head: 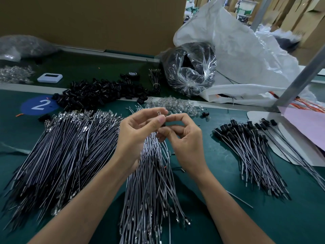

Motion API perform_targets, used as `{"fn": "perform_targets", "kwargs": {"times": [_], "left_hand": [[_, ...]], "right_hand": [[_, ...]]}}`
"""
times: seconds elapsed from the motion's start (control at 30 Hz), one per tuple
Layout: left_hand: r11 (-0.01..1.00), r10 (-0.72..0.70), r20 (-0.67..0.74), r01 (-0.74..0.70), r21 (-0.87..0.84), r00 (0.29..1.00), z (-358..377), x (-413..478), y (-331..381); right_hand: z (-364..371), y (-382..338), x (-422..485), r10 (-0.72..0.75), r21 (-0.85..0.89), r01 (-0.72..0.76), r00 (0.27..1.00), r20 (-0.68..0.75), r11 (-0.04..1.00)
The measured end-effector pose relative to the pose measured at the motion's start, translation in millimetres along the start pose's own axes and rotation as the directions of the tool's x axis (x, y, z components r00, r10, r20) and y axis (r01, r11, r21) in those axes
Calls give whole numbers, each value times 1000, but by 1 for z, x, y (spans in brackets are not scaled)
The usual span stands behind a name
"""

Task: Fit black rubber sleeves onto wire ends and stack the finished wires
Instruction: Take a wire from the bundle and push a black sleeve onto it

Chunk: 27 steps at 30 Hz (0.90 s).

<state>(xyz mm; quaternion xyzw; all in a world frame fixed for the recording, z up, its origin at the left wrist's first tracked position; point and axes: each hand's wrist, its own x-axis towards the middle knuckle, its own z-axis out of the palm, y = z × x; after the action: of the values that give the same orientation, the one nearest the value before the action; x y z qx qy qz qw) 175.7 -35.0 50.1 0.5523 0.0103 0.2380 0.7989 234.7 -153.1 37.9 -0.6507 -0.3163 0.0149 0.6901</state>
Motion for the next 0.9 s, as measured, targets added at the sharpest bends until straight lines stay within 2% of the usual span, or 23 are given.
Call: {"fn": "perform_targets", "kwargs": {"times": [0.07, 0.17, 0.5, 0.73, 0.9], "left_hand": [[998, 61, -62, -62, -13, 996, -1, 2, 2], [998, 53, -107, -57, -37, 993, -2, 3, 1], [998, 24, -41, -26, -49, 999, -4, 4, 0], [997, 21, -90, -28, -77, 996, -4, 4, 2], [999, 11, -69, -15, -51, 998, -3, 4, 0]], "right_hand": [[0, 0, -1, -3, -7, 3, 1000, 9, 1000], [1, 0, -2, -10, -11, 10, 1000, -8, 1000], [-2, 0, -1, -34, -46, 32, 999, -43, 998], [-3, 0, -1, -62, -165, 60, 998, -13, 985], [-1, 0, -3, -66, -160, 62, 998, -22, 985]]}}
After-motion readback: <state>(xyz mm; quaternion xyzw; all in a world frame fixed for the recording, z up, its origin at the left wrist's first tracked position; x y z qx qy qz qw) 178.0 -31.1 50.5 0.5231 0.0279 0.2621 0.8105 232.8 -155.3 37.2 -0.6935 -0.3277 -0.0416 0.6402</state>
